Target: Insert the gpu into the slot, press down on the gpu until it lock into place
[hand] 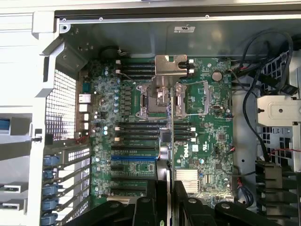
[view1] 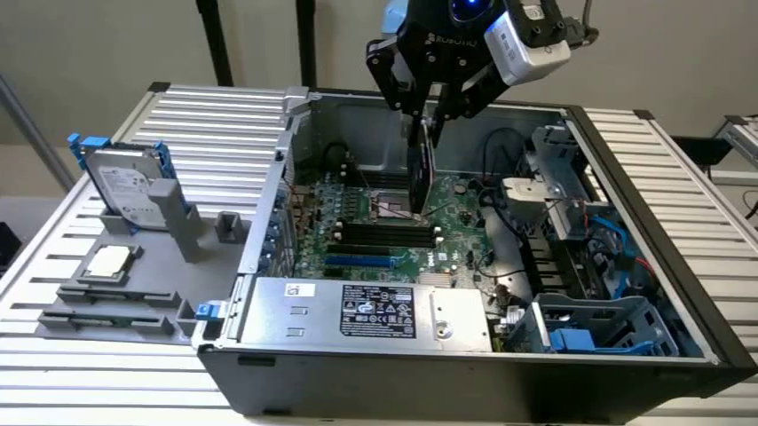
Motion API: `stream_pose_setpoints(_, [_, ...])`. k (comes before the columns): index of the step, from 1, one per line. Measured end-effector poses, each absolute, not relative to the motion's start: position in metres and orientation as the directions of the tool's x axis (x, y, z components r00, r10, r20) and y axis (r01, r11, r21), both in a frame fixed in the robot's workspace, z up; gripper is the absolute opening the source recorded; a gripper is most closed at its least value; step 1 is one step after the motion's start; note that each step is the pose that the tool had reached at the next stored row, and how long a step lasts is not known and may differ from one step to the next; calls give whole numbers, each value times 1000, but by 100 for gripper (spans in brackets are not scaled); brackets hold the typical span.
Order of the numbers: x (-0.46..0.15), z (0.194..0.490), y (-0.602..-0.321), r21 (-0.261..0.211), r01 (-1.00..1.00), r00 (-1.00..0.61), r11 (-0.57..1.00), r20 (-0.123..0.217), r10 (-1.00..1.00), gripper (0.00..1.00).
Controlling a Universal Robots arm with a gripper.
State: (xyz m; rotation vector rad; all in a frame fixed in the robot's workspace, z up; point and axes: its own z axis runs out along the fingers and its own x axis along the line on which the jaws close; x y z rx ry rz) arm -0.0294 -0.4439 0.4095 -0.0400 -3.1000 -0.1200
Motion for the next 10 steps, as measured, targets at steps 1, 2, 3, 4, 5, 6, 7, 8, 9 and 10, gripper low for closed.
stream_pose_setpoints(1, [-29,409,-444,77,27,-999,997,40,24,26])
stream_pose_setpoints(2, [-29,409,-444,77,26,-999,997,40,23,26])
stream_pose_setpoints(3, [-29,409,-444,77,20,-999,997,40,17,26])
stream_pose_setpoints(4, [-29,409,-444,77,4,-999,997,40,1,26])
stream_pose_setpoints(5, [-29,409,-444,77,-14,-999,997,40,-17,26])
stream_pose_setpoints(6, [-29,409,-444,77,-33,-999,997,40,-36,26])
stream_pose_setpoints(7, [-29,409,-444,77,-51,-998,996,40,-54,26])
stream_pose_setpoints(8, [-29,409,-444,77,-69,-997,995,40,-72,26])
stream_pose_setpoints(9, [-29,409,-444,77,-88,-995,993,40,-91,26])
stream_pose_setpoints(10, [-29,409,-444,77,-106,-993,991,40,-109,26])
